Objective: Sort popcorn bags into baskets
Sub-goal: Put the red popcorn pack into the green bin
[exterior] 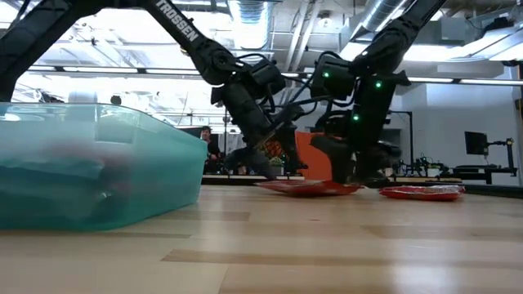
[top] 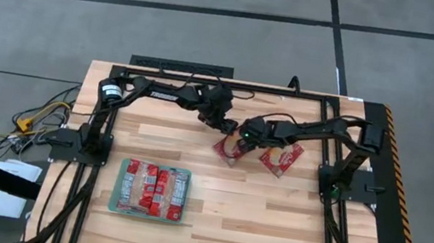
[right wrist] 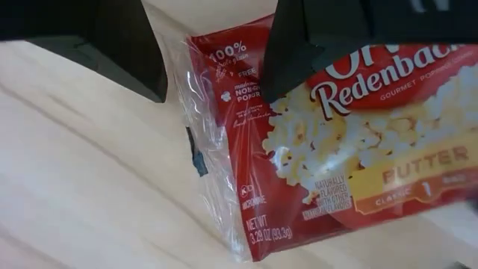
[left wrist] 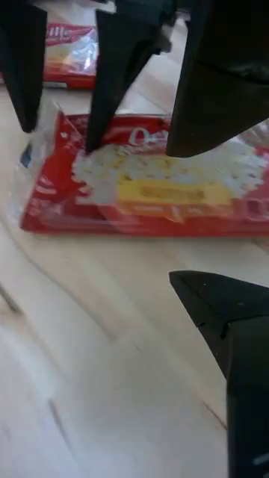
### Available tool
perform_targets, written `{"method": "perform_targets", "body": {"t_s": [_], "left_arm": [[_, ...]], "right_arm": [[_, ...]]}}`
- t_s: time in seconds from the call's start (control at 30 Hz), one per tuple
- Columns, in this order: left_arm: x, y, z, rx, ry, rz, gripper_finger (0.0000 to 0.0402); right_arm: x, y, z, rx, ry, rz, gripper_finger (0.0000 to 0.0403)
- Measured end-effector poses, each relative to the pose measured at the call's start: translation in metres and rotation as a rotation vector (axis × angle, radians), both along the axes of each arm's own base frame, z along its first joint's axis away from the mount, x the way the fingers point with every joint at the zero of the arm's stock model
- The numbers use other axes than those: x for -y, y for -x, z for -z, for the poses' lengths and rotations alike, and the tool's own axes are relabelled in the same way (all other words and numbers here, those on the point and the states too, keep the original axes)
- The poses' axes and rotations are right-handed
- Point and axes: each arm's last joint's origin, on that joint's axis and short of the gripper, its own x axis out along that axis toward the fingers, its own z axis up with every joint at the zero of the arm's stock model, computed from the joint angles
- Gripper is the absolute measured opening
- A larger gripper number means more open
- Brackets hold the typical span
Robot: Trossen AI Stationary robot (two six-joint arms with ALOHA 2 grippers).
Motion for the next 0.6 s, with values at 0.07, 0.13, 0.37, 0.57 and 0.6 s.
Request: {"method": "perform_targets", "body": {"t_s": [0.07, 0.13, 0.37, 0.57, 0.6], "left_arm": [[-0.002, 0.001, 0.001, 0.001, 0.004, -0.002, 0.0249], [-0.002, 0.003, 0.003, -0.011, 0.011, -0.001, 0.0249], [0.001, 0.002, 0.027, -0.066, 0.108, 0.024, 0.0249], [0.009, -0.008, 0.043, -0.019, 0.215, 0.079, 0.0249], [0.011, -0.009, 0.045, -0.017, 0.231, 0.085, 0.0249]], "right_arm": [[0.000, -0.002, 0.001, 0.015, -0.005, -0.003, 0.0249], [0.001, -0.003, 0.001, 0.035, -0.013, -0.007, 0.0249], [0.003, -0.008, -0.001, 0.095, -0.001, -0.030, 0.0249], [0.000, -0.008, -0.005, 0.107, 0.001, -0.045, 0.0249], [0.000, -0.008, -0.005, 0.107, 0.001, -0.045, 0.0249]]}}
